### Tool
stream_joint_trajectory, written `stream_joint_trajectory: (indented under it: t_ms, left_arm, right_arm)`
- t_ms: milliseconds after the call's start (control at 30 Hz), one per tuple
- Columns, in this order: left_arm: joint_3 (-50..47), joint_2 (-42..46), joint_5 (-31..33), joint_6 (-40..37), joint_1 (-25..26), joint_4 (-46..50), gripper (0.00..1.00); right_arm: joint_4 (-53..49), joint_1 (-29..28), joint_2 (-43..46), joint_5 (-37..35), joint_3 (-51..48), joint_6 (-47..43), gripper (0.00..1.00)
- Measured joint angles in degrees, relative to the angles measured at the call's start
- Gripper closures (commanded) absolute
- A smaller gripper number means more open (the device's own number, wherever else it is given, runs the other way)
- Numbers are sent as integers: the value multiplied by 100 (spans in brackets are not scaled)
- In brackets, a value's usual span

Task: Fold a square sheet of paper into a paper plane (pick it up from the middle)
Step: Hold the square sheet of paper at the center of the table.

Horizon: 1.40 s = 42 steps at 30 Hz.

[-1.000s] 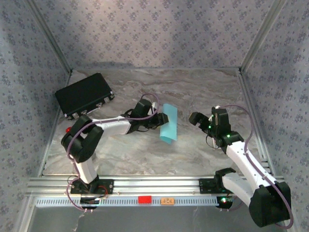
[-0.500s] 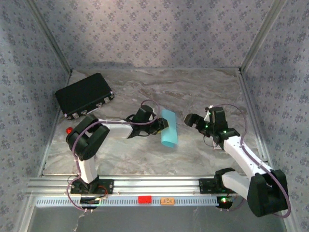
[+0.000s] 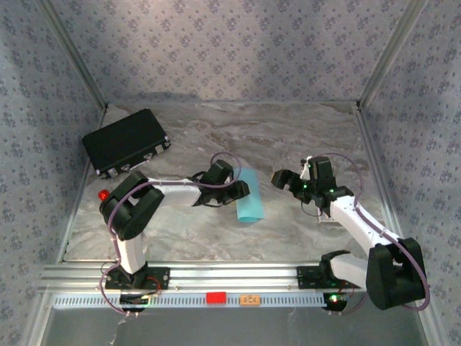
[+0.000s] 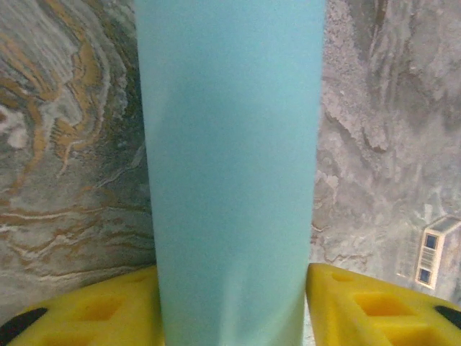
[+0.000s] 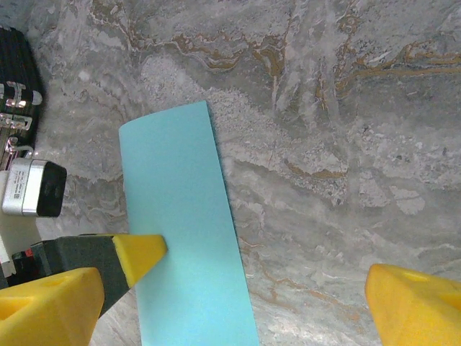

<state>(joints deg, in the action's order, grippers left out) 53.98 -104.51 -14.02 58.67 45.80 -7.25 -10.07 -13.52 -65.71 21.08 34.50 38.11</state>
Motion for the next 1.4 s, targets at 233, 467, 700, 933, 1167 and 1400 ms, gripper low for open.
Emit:
stream_joint_trajectory:
  t_ms: [233, 467, 700, 933, 1167, 1400]
  left_arm:
    - [494, 2, 433, -645, 50, 1080, 42]
    - [675, 2, 616, -1123, 44, 1700, 43]
    - [809, 2, 546, -1526, -26, 2041, 43]
    - [876, -26, 413, -1744, -157, 2249, 43]
    - [1158, -238, 306, -2050, -190, 2551, 42]
    - [1311, -310, 254, -2251, -192, 2736, 39]
  right_arm:
    - [0, -26, -138, 4, 70, 0, 5]
    - [-2, -79, -326, 24, 133, 0, 4]
    - [0, -125, -363, 24, 146, 0, 4]
    - [0, -153, -363, 24, 146, 0, 4]
    - [2, -208, -468, 52, 175, -2, 4]
    - [2, -254, -643, 111, 243, -24, 4]
